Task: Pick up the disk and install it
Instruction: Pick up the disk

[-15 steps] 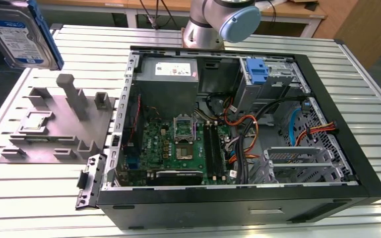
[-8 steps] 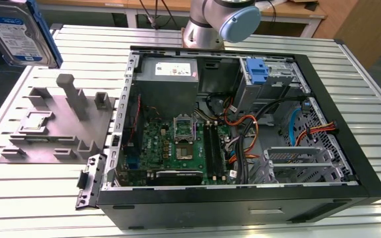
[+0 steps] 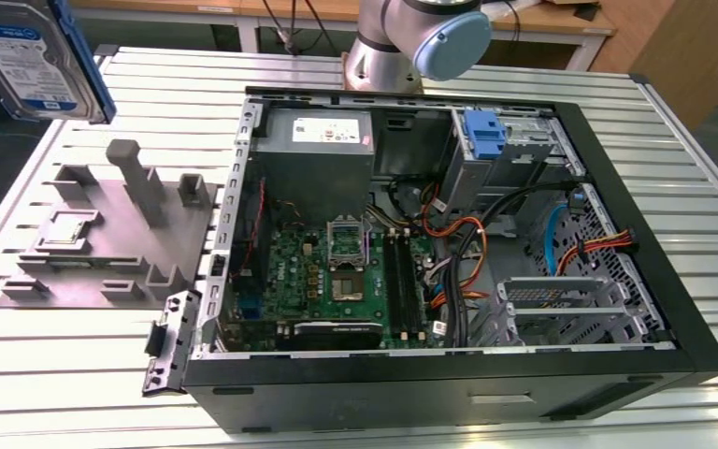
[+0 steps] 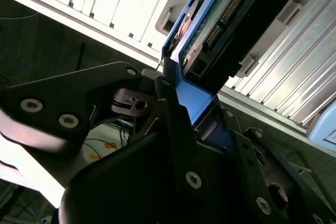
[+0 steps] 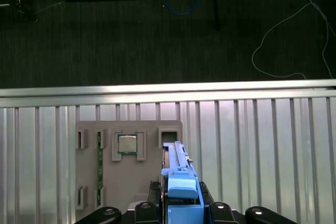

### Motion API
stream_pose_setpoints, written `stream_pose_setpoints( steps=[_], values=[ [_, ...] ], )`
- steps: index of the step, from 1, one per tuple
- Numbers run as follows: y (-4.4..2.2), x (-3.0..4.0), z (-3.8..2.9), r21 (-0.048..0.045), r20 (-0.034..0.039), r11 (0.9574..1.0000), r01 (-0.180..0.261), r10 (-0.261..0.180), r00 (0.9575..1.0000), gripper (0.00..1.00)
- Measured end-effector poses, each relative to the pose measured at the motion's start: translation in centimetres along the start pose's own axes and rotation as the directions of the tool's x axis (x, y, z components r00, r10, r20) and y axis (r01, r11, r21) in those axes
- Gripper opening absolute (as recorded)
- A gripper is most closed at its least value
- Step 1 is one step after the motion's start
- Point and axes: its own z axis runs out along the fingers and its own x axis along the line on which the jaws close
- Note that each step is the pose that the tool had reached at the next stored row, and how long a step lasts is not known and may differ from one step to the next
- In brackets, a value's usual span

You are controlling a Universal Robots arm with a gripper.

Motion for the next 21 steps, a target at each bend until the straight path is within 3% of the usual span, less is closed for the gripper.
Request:
stream_pose_setpoints(
  steps=[13,21],
  values=[
    [0.02,-0.03,-0.66,-0.0001,-0.0001,1.0,0.0,0.0,1.0,0.37],
    [0.04,-0.02,-0.9,-0.0019,-0.0011,0.9994,0.035,-0.035,0.9994,0.37]
  ],
)
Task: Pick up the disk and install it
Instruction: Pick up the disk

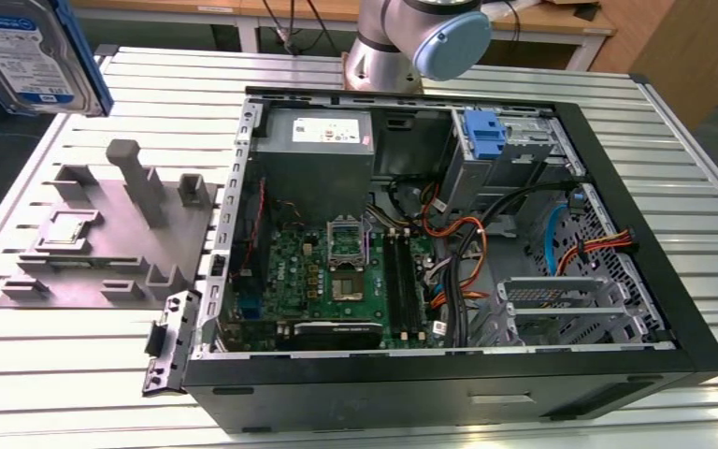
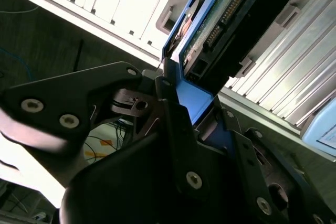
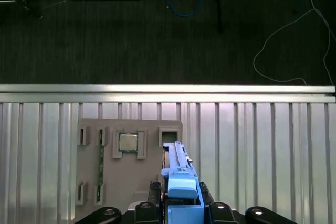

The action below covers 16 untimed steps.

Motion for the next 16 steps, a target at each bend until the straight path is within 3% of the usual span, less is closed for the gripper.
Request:
stream_pose_setpoints(
  steps=[5,16],
  values=[
    [0.02,-0.03,-0.8,0.0001,0.0,1.0,0.002,-0.002,1.0,0.37],
    [0.02,0.06,-0.83,0.0,0.0,1.0,0.002,-0.002,1.0,0.37]
  ],
)
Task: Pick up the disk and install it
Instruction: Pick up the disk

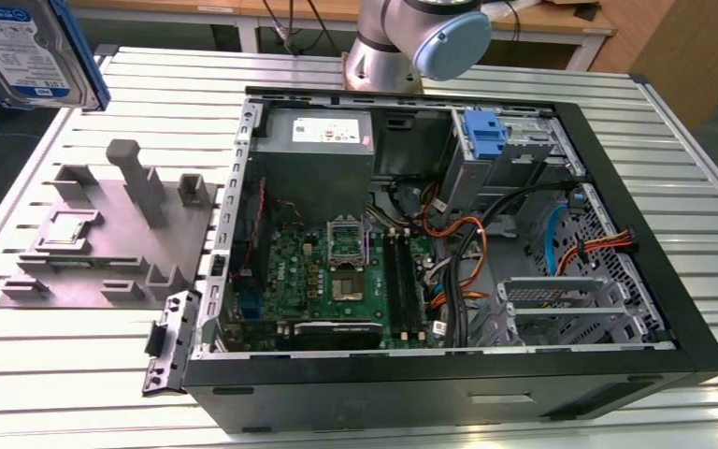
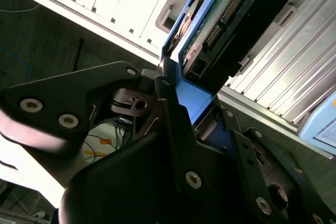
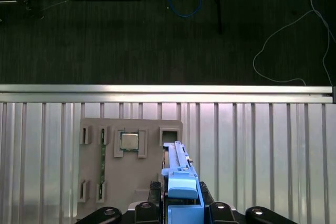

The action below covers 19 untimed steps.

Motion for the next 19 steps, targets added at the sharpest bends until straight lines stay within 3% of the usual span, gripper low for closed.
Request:
stream_pose_setpoints(
  steps=[6,13,19],
  values=[
    [0.01,0.0,-0.14,0.0001,0.0001,1.0,0.0,0.0,1.0,0.37],
    [0.03,-0.04,-0.88,0.0,0.0,1.0,0.0,0.0,1.0,0.37],
    [0.03,-0.04,-0.94,0.0001,-0.0001,1.0,0.0,0.0,1.0,0.37]
  ],
)
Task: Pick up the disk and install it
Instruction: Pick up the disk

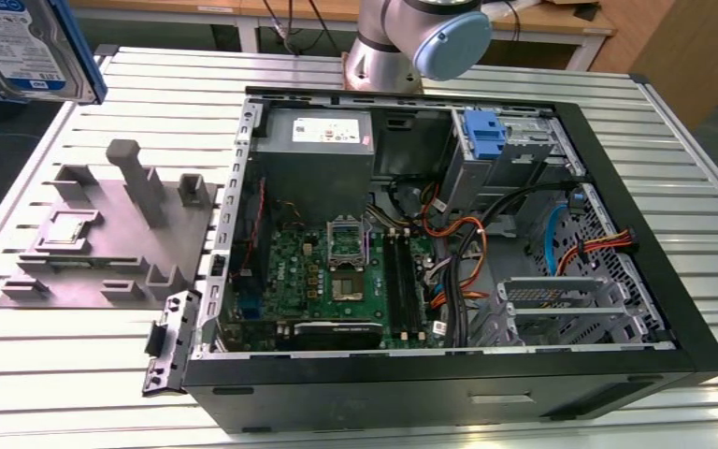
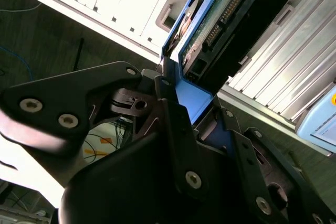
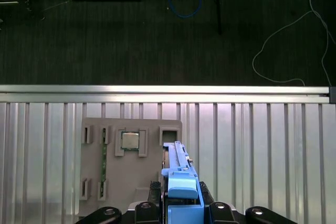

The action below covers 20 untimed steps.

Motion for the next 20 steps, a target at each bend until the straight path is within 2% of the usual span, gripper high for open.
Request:
stream_pose_setpoints(
  steps=[12,20],
  values=[
    [-0.32,0.03,-0.02,-0.0002,-0.0001,1.0,0.0,0.0,1.0,0.37],
    [-0.33,0.6,-0.04,0.0,0.0001,1.0,0.0,0.0,1.0,0.37]
  ],
)
